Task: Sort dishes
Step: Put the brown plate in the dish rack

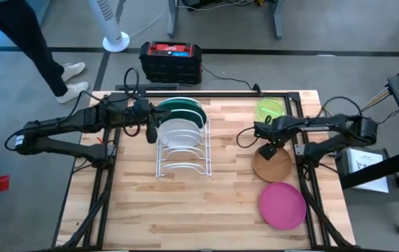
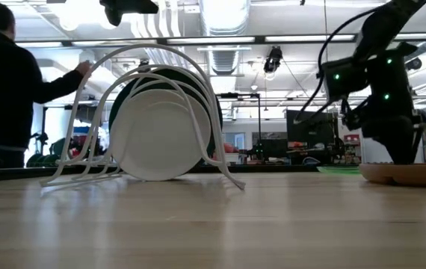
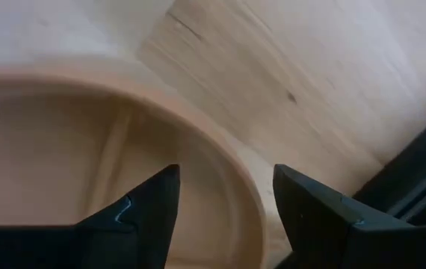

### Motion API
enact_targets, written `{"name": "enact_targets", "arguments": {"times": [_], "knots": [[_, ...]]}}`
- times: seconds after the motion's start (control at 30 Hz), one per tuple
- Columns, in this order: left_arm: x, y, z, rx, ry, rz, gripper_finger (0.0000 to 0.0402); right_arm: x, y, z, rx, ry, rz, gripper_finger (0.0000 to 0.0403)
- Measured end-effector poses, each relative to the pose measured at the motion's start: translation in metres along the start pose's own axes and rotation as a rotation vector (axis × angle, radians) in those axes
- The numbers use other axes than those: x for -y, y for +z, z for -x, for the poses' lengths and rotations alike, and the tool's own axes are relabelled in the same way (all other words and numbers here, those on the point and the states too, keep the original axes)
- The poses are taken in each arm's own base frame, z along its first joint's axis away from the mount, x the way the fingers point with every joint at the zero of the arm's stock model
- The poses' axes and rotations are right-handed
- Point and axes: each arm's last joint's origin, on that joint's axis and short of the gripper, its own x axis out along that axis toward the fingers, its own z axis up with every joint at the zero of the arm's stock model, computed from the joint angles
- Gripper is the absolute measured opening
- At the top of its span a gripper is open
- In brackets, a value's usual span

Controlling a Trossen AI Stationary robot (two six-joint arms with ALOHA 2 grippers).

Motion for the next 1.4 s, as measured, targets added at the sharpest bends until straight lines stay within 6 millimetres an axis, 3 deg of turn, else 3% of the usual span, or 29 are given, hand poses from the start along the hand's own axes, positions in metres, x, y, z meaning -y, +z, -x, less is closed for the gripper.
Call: {"name": "enact_targets", "arguments": {"times": [0.3,0.6,0.87,1.1,1.4], "knots": [[0.000,0.000,0.000,-0.002,0.000,-0.001,0.0000,-0.006,0.007,-0.011,-0.039,-0.002,0.063,0.0172],[0.000,0.000,0.000,-0.002,0.001,-0.001,0.0000,-0.004,0.007,-0.007,0.012,-0.024,0.093,0.0019],[0.000,0.000,0.000,-0.002,0.001,-0.001,0.0000,-0.003,0.008,-0.004,0.027,-0.065,0.062,0.0014],[0.000,0.000,0.000,-0.002,0.001,0.001,0.0000,-0.004,0.018,0.036,0.258,-0.023,-0.024,0.0002],[0.000,0.002,0.000,0.017,0.002,0.005,0.0000,-0.012,0.013,0.102,0.637,-0.114,-0.040,0.0003]]}}
